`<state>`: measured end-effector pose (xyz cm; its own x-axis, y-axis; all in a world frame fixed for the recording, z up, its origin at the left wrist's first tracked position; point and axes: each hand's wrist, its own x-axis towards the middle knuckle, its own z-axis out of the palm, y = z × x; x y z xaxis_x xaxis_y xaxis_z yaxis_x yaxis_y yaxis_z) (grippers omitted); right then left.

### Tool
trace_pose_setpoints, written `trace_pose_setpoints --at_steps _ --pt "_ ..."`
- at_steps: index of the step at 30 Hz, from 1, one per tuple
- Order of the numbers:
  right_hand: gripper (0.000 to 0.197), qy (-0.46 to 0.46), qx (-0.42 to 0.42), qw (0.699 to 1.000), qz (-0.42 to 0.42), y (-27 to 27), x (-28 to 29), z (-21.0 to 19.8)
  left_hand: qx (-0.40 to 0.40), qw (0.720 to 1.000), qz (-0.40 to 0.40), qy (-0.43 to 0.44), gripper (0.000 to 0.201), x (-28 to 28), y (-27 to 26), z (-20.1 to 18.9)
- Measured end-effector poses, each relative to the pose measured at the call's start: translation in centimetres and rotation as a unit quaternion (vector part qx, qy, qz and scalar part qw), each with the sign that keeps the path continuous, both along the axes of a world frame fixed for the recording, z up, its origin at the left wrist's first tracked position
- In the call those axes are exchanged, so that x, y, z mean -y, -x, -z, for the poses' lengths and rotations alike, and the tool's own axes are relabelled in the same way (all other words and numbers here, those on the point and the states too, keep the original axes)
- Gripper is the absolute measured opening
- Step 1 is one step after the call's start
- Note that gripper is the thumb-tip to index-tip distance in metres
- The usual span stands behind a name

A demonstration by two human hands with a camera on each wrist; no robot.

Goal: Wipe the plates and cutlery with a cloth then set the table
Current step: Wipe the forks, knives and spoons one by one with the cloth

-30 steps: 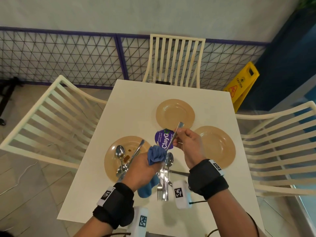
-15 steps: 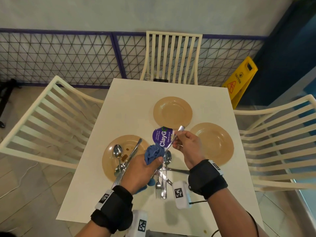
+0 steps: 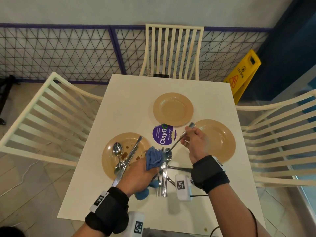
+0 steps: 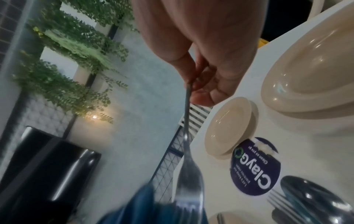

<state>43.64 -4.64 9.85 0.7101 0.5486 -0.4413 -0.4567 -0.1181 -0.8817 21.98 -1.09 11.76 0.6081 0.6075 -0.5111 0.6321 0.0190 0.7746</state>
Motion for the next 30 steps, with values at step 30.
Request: trace_pose_setpoints --at_steps 30 --pt "0.035 0.342 0.208 0.79 -0.465 13.5 -6.2 11.1 0.006 0.944 -0.329 0.005 0.013 -7.6 14.7 5.1"
